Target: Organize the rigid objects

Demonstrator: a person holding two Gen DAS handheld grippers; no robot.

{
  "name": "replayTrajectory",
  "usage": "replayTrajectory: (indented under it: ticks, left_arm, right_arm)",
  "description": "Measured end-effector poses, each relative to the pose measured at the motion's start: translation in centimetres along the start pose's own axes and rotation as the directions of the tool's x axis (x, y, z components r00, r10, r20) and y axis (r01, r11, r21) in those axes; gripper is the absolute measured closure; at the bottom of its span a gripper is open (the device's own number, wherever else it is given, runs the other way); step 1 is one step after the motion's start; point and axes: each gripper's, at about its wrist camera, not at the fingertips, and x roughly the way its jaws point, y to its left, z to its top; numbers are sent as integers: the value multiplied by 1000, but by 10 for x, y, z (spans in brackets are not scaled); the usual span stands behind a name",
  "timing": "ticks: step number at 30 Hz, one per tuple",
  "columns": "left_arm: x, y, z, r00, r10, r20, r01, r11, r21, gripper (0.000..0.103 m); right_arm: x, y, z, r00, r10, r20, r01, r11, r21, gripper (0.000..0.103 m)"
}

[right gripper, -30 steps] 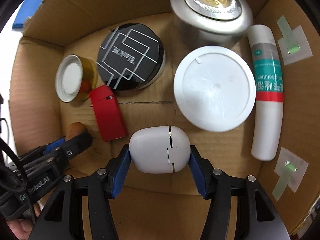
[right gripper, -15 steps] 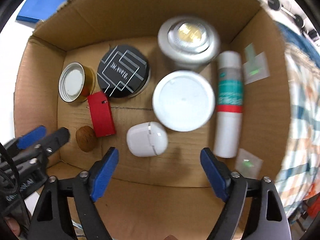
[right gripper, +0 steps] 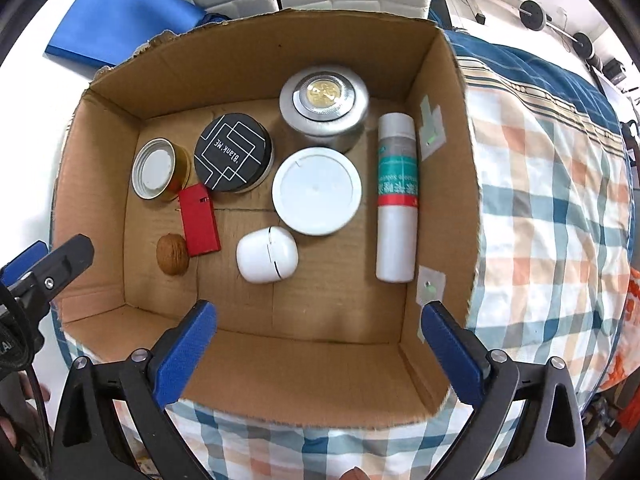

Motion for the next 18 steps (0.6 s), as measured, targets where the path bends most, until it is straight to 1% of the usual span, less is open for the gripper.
replayTrajectory:
  ticks: [4,6,9,13,14,16,18]
  left_arm:
    - [-38,-8,-12,998,-2,68,3,1000,-3,0]
    - [-60,-13,-21,994,-2,111,0,1000,10,0]
    - [-93,-22,-36,988,-10,154,7,1000,20,0]
    - [-133,-32,-57,978,-9,211,1,999,38,0]
    - [-146,-35,-62,974,-19,225,9,999,45,0]
    - [-166,-40,-71,968,-34,248,22,998,53,0]
    - [-185,-45,-79,960,-32,278,16,998,61,0]
  right_arm:
    - [-26,-9,-14,999,1,35,-1,1000,-1,0]
    - [-46,-13,-25,997,-3,71,3,1000,-4,0]
    - [-78,-17,-45,992,-4,128,6,1000,-13,0]
    - [-124,-24,-75,980,-7,200,9,1000,-8,0]
    - [-136,-27,-82,975,-20,220,20,1000,0,0]
    - [-161,-31,-98,966,-17,257,16,1000,7,0]
    - [-183,-36,-112,958,-18,286,16,1000,11,0]
